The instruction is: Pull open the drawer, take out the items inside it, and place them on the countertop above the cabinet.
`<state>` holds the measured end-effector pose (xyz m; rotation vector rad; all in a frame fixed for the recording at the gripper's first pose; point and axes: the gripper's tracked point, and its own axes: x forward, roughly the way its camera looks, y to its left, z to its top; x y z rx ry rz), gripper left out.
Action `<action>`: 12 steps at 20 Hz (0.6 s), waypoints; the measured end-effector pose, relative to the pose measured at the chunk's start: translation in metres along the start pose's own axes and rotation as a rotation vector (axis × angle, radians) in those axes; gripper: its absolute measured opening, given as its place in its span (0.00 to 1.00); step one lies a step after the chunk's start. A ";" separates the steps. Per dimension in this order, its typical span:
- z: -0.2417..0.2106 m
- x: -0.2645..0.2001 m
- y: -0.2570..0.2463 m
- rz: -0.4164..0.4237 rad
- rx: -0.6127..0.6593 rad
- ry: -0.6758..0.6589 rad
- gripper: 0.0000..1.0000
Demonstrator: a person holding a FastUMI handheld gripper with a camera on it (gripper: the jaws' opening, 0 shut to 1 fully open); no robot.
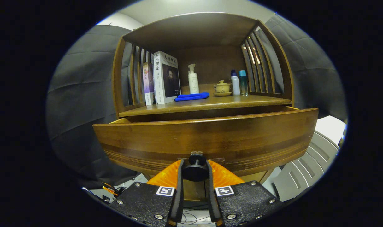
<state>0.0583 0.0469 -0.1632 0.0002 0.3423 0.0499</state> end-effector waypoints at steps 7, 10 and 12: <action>-0.011 -0.038 0.005 0.020 -0.016 0.000 0.33; -0.016 -0.052 0.005 0.030 -0.026 0.010 0.33; -0.020 -0.061 0.006 0.040 -0.028 0.015 0.33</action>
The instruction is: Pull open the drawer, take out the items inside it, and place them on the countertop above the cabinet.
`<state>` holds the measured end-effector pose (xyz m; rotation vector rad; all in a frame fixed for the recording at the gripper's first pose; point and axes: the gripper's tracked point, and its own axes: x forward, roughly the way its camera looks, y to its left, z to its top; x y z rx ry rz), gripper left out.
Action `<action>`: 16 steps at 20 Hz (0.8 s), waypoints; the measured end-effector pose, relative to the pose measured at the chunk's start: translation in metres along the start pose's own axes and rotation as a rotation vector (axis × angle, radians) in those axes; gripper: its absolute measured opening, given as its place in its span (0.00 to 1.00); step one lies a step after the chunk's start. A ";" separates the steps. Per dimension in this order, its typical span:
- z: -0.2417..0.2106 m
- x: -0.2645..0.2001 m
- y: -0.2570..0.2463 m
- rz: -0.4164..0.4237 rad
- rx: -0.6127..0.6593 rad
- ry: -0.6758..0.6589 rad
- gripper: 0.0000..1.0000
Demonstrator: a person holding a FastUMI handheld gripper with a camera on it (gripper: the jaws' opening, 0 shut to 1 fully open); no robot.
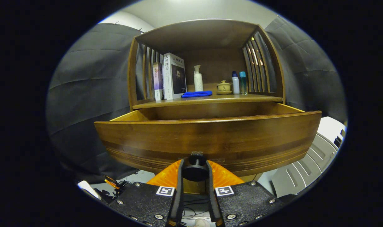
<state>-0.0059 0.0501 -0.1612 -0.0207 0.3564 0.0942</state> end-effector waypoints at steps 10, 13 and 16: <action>-0.009 -0.027 0.012 0.050 -0.013 0.019 0.35; 0.009 -0.034 0.009 0.053 -0.036 -0.046 0.52; 0.034 -0.039 0.009 0.072 -0.031 -0.096 0.70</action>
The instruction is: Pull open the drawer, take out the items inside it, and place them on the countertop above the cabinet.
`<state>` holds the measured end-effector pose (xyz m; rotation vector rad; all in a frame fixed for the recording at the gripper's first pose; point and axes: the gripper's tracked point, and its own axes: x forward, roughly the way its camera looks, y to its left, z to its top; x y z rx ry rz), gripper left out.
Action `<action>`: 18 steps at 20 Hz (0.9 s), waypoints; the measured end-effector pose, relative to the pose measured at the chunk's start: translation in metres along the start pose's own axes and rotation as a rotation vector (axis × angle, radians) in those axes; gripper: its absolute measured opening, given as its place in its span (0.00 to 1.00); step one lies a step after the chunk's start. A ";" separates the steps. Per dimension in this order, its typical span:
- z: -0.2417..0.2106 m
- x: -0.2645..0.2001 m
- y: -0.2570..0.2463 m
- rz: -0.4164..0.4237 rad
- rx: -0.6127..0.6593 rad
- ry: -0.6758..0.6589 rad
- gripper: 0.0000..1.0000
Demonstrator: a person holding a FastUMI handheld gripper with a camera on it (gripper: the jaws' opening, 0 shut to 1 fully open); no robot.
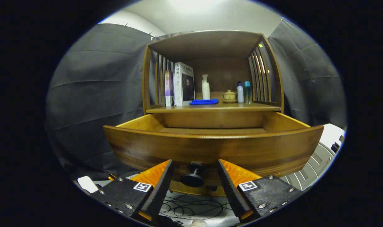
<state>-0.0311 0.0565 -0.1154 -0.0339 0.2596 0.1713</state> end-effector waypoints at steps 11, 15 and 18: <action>0.073 0.032 -0.012 0.032 0.013 0.029 0.93; 0.072 0.065 -0.028 0.017 0.016 0.174 0.93; 0.059 0.084 -0.035 0.031 0.043 0.299 0.93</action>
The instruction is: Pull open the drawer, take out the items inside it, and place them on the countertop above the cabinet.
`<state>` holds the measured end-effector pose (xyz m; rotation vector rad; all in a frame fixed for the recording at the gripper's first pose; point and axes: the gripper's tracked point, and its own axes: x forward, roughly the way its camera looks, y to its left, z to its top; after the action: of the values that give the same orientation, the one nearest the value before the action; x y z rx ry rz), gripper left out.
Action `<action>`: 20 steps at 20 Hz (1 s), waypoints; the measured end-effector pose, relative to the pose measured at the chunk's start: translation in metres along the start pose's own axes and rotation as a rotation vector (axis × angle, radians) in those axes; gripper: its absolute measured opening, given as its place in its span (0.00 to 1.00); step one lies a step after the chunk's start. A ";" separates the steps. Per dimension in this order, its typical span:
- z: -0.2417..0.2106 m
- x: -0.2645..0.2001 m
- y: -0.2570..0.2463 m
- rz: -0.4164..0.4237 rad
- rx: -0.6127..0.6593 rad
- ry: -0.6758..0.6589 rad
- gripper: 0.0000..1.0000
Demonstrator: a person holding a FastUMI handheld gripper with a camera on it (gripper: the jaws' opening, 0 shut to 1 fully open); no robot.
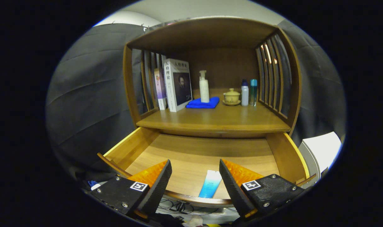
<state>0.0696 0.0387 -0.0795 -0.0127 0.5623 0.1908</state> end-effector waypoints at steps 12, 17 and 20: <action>-0.063 0.068 -0.037 -0.029 0.033 0.429 0.95; -0.092 0.071 -0.030 -0.010 0.065 0.598 0.94; -0.104 0.070 -0.030 -0.016 0.082 0.663 0.93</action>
<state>0.0784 0.0146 -0.2060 0.0000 1.2308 0.1456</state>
